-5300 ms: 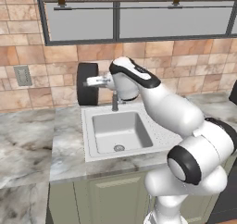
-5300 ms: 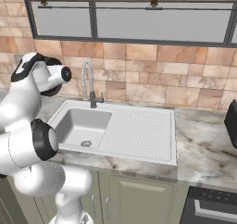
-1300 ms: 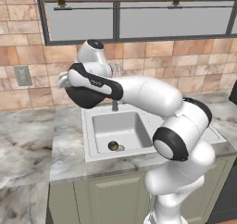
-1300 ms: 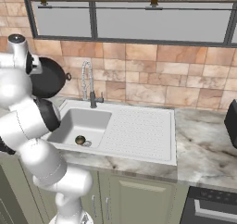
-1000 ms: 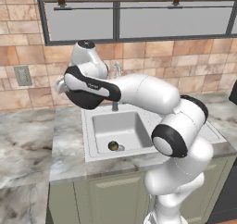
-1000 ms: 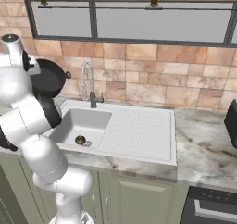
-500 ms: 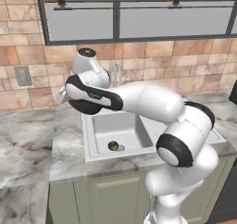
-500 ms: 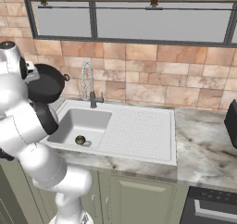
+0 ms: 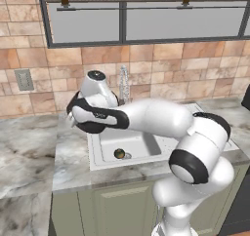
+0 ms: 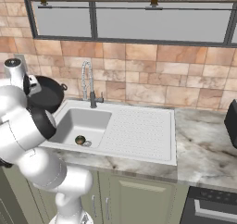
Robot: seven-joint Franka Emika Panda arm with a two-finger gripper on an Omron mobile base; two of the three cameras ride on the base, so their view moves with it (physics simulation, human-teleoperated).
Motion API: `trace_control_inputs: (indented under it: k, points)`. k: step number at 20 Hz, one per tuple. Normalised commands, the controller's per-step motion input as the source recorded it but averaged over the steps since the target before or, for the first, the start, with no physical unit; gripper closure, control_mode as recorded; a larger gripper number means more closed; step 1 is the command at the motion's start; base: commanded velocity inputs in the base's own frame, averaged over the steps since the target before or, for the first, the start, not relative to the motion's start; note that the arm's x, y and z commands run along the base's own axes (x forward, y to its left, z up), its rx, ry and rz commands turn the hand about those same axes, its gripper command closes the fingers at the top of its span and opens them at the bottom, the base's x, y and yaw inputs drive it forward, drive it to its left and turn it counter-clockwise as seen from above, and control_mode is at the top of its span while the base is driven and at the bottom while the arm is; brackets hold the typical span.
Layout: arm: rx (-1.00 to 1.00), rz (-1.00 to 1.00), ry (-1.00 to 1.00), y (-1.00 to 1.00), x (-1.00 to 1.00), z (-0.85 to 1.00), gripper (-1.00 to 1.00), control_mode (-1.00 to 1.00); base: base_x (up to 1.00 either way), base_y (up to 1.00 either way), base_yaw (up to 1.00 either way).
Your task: Dump the squash from the pot into the sink. Then turn on the water and wash the squash. Then turn off the water and put the squash back in the pot.
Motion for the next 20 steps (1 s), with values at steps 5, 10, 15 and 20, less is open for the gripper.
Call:
trace_control_inputs:
  k: [5, 10, 15, 20]
  points:
    - [-0.12, 0.17, -0.06, 0.0, -0.13, -0.29, 1.0, -1.0, 0.0, 0.0, 0.0]
    - [-0.15, 0.18, -0.04, 0.01, -0.16, -0.26, 1.0, -1.0, 0.0, 0.0, 0.0]
    - [-0.16, 0.17, -0.01, 0.05, -0.19, -0.25, 1.0, -1.0, 0.0, 0.0, 0.0]
    - [-0.15, 0.15, -0.03, 0.12, -0.23, -0.17, 1.0, -1.0, 0.0, 0.0, 0.0]
